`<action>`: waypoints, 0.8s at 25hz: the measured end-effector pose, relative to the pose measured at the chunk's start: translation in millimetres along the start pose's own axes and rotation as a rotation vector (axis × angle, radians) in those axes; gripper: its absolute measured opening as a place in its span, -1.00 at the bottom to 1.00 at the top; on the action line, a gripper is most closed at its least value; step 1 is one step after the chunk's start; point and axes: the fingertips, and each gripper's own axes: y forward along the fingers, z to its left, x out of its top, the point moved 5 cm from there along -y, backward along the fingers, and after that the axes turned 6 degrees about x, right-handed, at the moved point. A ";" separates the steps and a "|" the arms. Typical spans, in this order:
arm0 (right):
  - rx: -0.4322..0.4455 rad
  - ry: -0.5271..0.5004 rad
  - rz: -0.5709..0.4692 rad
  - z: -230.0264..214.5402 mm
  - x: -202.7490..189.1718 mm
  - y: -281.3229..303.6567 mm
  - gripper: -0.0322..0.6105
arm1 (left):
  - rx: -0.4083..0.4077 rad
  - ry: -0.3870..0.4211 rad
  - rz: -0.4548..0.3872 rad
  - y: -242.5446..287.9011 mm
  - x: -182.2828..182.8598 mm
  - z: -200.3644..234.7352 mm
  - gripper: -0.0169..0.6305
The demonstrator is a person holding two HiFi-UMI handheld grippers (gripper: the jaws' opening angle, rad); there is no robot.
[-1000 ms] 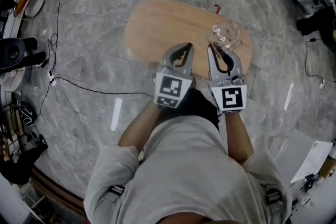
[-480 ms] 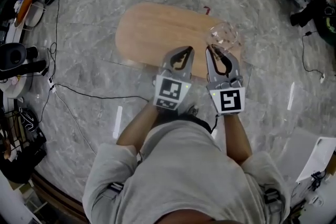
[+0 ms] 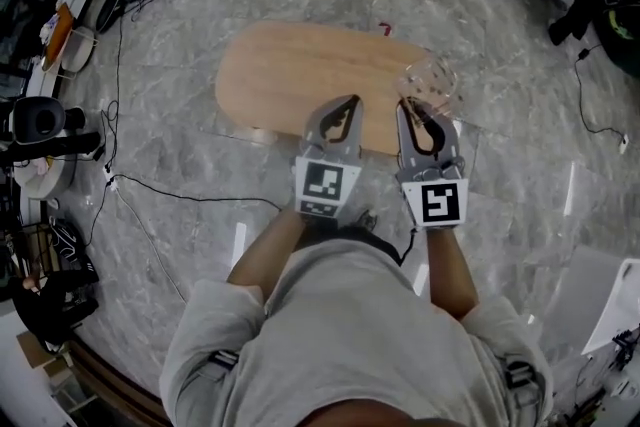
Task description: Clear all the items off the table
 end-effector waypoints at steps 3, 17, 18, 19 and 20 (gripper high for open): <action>-0.023 0.007 -0.017 -11.9 -4.4 -24.5 -0.75 | 0.008 -0.008 0.000 3.4 6.3 -20.1 -0.89; -0.092 0.010 -0.054 -9.9 -14.4 -91.3 -0.75 | 0.046 -0.055 -0.040 -22.6 20.5 -68.7 -0.89; -0.094 -0.001 -0.056 -10.4 -13.1 -94.3 -0.75 | 0.043 -0.051 -0.041 -23.9 21.1 -71.7 -0.89; -0.096 -0.009 -0.060 -10.7 -11.6 -96.5 -0.75 | 0.041 -0.047 -0.042 -25.3 21.9 -74.2 -0.89; -0.097 -0.012 -0.067 -10.8 -10.1 -98.3 -0.75 | 0.038 -0.045 -0.045 -26.9 22.6 -76.5 -0.89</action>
